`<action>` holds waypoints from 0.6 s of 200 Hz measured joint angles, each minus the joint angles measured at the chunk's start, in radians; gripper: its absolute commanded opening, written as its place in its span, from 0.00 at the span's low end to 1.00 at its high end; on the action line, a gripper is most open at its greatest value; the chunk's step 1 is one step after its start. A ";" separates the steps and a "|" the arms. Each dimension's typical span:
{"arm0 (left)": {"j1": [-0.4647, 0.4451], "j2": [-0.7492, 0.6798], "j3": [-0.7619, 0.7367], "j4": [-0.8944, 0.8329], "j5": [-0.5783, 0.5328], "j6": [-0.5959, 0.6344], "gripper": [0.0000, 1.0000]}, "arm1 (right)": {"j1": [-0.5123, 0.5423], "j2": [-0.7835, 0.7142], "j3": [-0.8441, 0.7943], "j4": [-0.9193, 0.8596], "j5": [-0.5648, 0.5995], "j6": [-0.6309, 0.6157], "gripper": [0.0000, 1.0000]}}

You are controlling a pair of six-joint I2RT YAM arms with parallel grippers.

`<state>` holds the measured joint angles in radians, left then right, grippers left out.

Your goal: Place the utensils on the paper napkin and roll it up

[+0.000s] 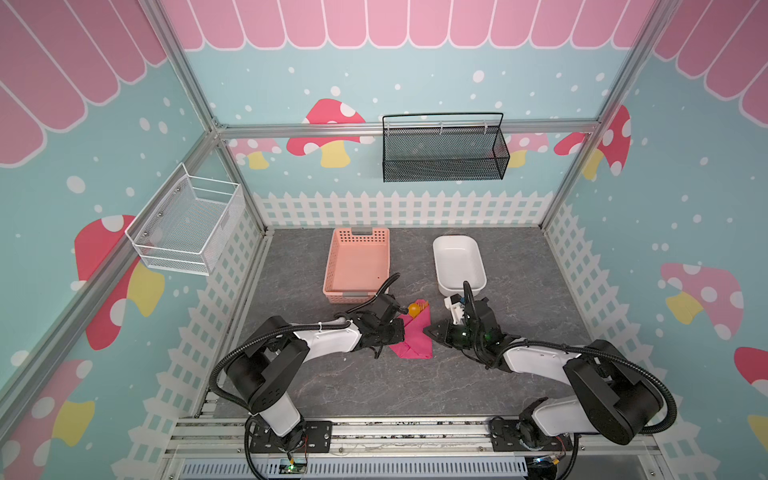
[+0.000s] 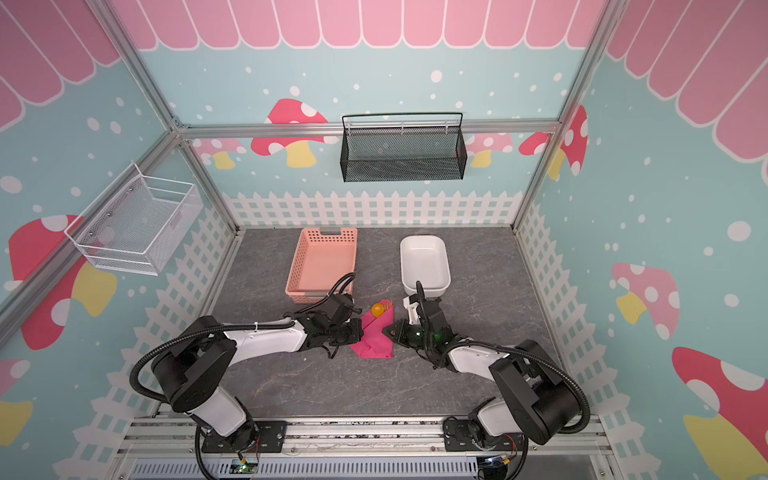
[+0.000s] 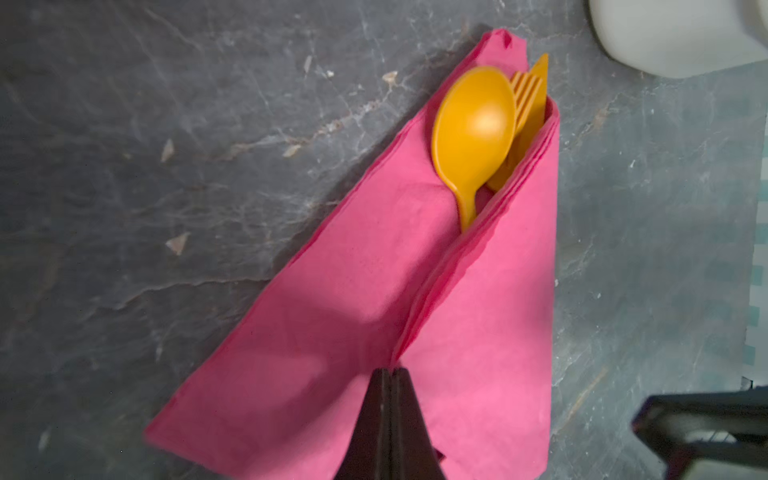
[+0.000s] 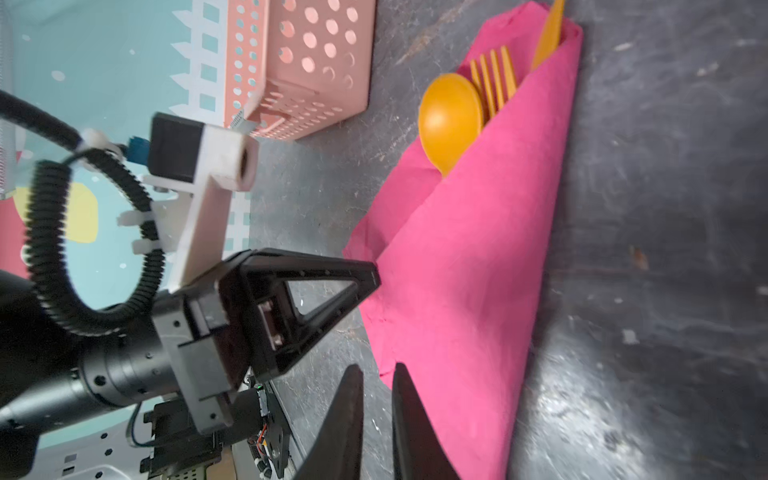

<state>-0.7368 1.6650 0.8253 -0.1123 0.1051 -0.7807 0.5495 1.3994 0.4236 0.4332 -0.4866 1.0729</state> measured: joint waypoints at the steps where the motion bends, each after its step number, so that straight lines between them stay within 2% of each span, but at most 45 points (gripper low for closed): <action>1: 0.000 0.000 0.000 0.000 0.000 0.000 0.00 | 0.000 -0.001 -0.002 -0.002 -0.001 0.000 0.17; 66: 0.003 0.000 0.002 -0.025 -0.013 0.029 0.00 | 0.000 -0.009 -0.057 -0.042 -0.032 -0.016 0.14; 120: 0.005 0.007 0.002 -0.026 -0.012 0.030 0.00 | 0.000 0.093 -0.070 0.093 -0.137 -0.006 0.10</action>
<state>-0.7322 1.6718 0.8272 -0.1379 0.0929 -0.7509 0.5495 1.4925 0.3538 0.5262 -0.6235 1.0664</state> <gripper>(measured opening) 0.049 0.104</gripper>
